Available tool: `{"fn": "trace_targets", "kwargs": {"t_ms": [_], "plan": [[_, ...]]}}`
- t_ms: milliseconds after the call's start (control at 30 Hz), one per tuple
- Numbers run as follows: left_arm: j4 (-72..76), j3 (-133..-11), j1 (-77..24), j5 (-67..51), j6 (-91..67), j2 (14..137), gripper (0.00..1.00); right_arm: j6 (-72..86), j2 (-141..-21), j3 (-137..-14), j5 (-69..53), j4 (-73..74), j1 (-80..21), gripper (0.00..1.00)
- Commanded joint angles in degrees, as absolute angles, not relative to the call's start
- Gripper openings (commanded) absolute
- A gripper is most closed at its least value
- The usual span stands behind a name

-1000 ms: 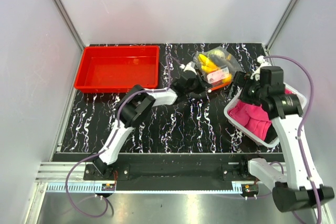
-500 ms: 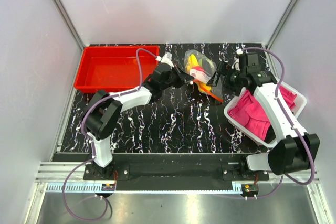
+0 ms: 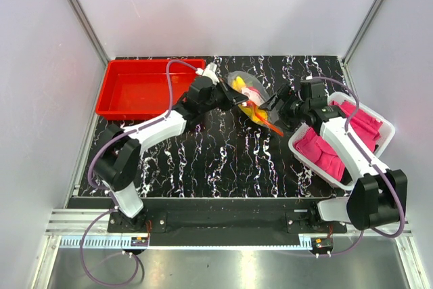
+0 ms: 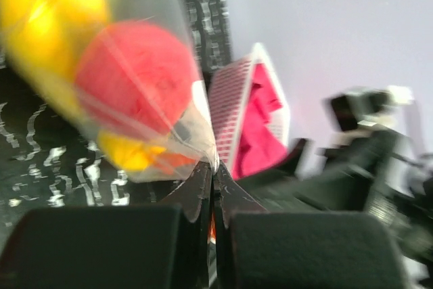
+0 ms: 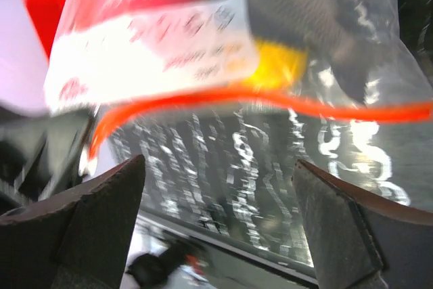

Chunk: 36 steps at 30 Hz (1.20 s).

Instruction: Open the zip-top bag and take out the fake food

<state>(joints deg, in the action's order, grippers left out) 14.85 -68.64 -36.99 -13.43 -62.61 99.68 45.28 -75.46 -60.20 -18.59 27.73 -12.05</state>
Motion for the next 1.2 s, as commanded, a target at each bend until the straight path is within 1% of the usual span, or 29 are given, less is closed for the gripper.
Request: {"fn": "trace_targets", "kwargs": {"t_ms": [0,33,67,167,333,467,533,633,767,833,933,967,1033,1067,1167], "plan": [[21.4,-67.2,-36.7,-17.5,-65.1,95.1,0.00,58.9,-77.8,-59.0,-17.1,18.2,-12.9,0.95],[22.0,-66.5,-36.7,-17.8,-65.3,95.0,0.00,59.6,-78.6,-59.1,-17.7,17.3,-13.0,0.95],[22.9,-66.2,-36.7,-18.1,-65.5,94.8,0.00,59.6,-79.3,-59.2,-18.5,16.6,-13.4,0.90],[24.8,-64.3,-36.7,-19.0,-66.4,93.9,0.00,58.9,-81.1,-59.2,-20.2,16.1,-15.0,0.88],[25.8,-62.7,-36.8,-21.4,-67.4,92.8,0.00,60.6,-80.9,-55.0,-20.4,11.5,-15.6,0.87],[27.5,-59.2,-37.3,-22.8,-69.1,91.2,0.00,59.4,-82.3,-55.7,-17.4,11.4,-15.5,0.88],[27.6,-56.9,-37.6,-22.0,-68.9,89.7,0.00,58.0,-83.8,-57.1,-14.9,11.0,-15.6,0.88],[26.6,-55.0,-38.1,-21.6,-68.6,88.6,0.00,54.5,-87.6,-61.5,-14.5,11.0,-15.5,0.88],[26.6,-54.0,-38.8,-20.8,-68.9,89.1,0.00,49.1,-93.4,-67.6,-17.8,12.2,-15.6,0.89],[27.2,-53.9,-39.1,-20.0,-69.6,89.9,0.00,46.2,-95.5,-70.5,-18.6,15.8,-15.6,0.89],[30.4,-54.1,-39.6,-20.5,-71.5,91.6,0.00,42.6,-94.4,-70.9,-15.4,20.4,-15.6,0.91],[31.0,-54.1,-39.7,-20.9,-71.9,92.6,0.00,41.7,-93.3,-71.4,-12.4,22.5,-15.6,0.93],[32.2,-54.4,-40.1,-21.2,-72.9,93.3,0.00,39.4,-91.4,-72.4,-9.5,28.5,-15.6,0.95],[32.3,-54.7,-40.4,-20.9,-73.2,93.8,0.00,39.2,-89.1,-72.2,-6.9,31.4,-15.5,0.96],[32.5,-55.2,-41.0,-20.5,-73.5,94.7,0.00,40.6,-83.4,-69.4,-6.0,33.5,-15.3,0.98]]}}
